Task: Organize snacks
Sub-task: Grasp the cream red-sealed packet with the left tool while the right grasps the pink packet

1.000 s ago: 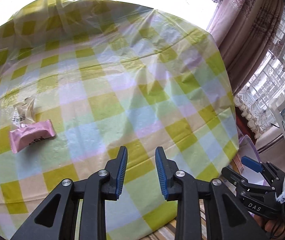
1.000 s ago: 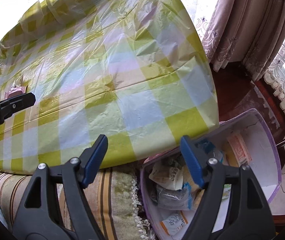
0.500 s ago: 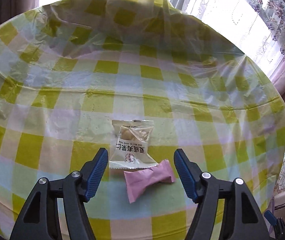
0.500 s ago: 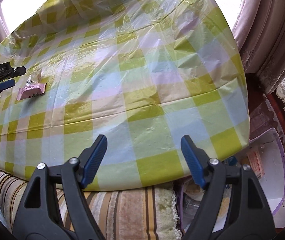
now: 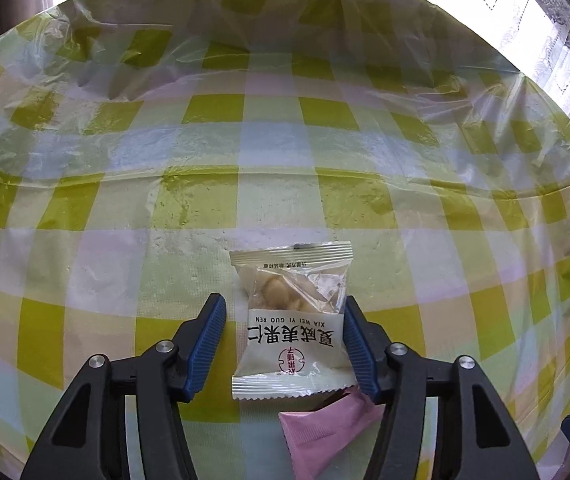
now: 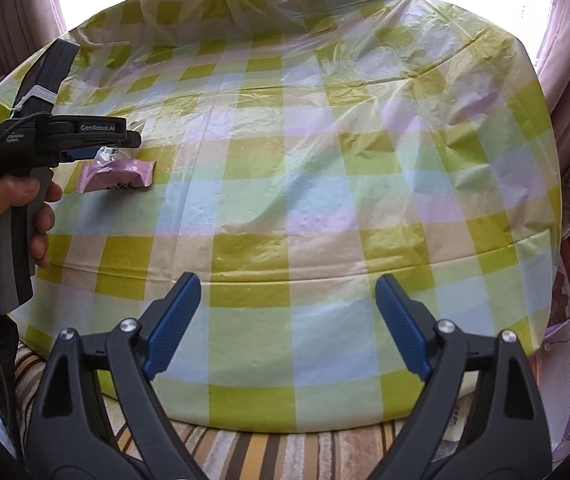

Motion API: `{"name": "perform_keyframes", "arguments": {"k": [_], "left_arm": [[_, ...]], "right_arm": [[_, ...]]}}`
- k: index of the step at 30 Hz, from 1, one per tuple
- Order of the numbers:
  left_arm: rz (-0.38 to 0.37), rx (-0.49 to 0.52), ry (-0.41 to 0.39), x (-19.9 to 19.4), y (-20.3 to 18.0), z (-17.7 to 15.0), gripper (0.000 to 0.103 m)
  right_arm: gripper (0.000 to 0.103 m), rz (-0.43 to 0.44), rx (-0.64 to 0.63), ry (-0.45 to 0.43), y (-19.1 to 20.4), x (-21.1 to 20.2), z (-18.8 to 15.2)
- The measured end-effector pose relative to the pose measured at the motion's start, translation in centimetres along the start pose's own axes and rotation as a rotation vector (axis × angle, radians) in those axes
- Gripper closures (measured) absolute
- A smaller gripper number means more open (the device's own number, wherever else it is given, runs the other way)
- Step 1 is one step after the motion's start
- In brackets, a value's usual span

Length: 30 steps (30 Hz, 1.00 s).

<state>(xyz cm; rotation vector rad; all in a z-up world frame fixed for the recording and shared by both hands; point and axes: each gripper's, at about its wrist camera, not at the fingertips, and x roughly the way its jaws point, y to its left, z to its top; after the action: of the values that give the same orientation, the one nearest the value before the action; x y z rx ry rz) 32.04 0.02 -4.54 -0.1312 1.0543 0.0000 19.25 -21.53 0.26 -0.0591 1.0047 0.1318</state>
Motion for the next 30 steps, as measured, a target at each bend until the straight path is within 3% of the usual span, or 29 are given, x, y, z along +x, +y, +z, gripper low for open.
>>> {"name": "perform_keyframes", "arguments": {"k": [2,7,20,30], "left_arm": [[0.005,0.008,-0.009,-0.1,0.5,-0.1,0.059],[-0.032,-0.012,-0.022,-0.6,2.2,-0.6,0.06],[-0.038,-0.145,-0.048,-2.3,7.7,-2.9,0.06],[-0.003,-0.175,-0.081,-4.0,9.6,-5.3,0.06]], "right_arm": [[0.012,0.014,-0.033,-0.001,1.3,0.6,0.7],[0.011,0.04,-0.124,-0.014,4.7,1.9,2.6],[0.011,0.043,-0.331,0.001,11.7,6.9,6.3],[0.011,0.042,-0.333,0.02,14.1,9.7,8.0]]}}
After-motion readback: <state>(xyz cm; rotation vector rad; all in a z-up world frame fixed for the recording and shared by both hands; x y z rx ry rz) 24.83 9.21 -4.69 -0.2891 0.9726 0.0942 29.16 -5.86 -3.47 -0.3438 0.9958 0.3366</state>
